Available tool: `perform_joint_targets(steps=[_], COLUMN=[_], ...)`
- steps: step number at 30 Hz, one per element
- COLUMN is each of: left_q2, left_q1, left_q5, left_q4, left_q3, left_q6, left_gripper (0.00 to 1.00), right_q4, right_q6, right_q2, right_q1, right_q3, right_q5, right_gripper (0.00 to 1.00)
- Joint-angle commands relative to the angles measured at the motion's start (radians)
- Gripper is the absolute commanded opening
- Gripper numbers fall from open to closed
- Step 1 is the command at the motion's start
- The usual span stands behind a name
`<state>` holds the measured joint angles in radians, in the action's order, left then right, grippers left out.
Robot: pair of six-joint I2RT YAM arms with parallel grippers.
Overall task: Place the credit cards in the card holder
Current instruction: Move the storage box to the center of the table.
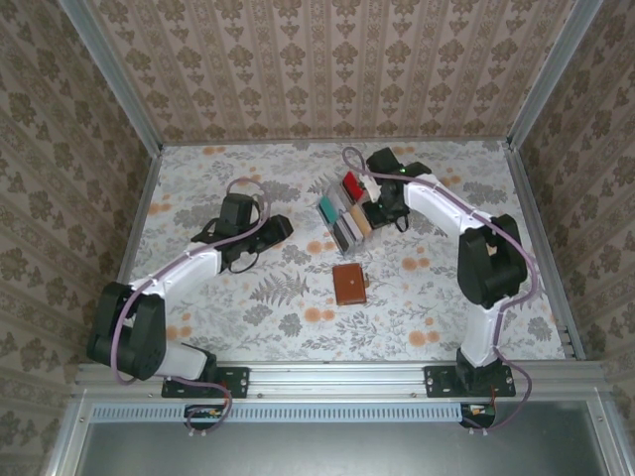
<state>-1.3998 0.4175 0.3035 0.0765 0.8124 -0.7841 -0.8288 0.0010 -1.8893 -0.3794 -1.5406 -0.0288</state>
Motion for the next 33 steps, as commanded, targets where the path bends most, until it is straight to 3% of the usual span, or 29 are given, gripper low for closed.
perform_joint_targets(steps=[1,4,14,17,24,29,33], left_q2=[-0.021,-0.043,-0.090,-0.094,-0.087,-0.093,-0.099], left_q1=[0.022,0.033,0.101,0.106,0.106,0.106,0.106], left_q5=[0.034,0.042,0.040,0.041,0.021,0.011,0.004], left_q4=[-0.027,-0.027,-0.047,-0.043,-0.032,-0.037,-0.041], left_q3=[0.051,0.070,0.103,0.107,0.104,0.108,0.109], left_q6=[0.031,0.034,0.032,0.035,0.044,0.043,0.040], left_gripper=[0.55,0.55,0.55,0.56,0.57,0.58,0.59], right_q4=[0.008,0.036,0.058,0.045,-0.109,-0.113,-0.066], right_q6=[-0.073,-0.119,-0.168,-0.175,-0.043,0.094,0.146], right_q2=[0.075,0.097,0.081,0.078,0.128,0.171,0.163], right_q1=[0.024,0.050,0.103,0.107,0.110,0.037,-0.067], right_q3=[0.096,0.129,0.090,0.072,-0.074,-0.062,0.000], right_q5=[0.053,0.109,0.114,0.161,0.132,0.064,0.102], right_gripper=[0.08,0.08,0.10,0.16,0.32,0.37,0.37])
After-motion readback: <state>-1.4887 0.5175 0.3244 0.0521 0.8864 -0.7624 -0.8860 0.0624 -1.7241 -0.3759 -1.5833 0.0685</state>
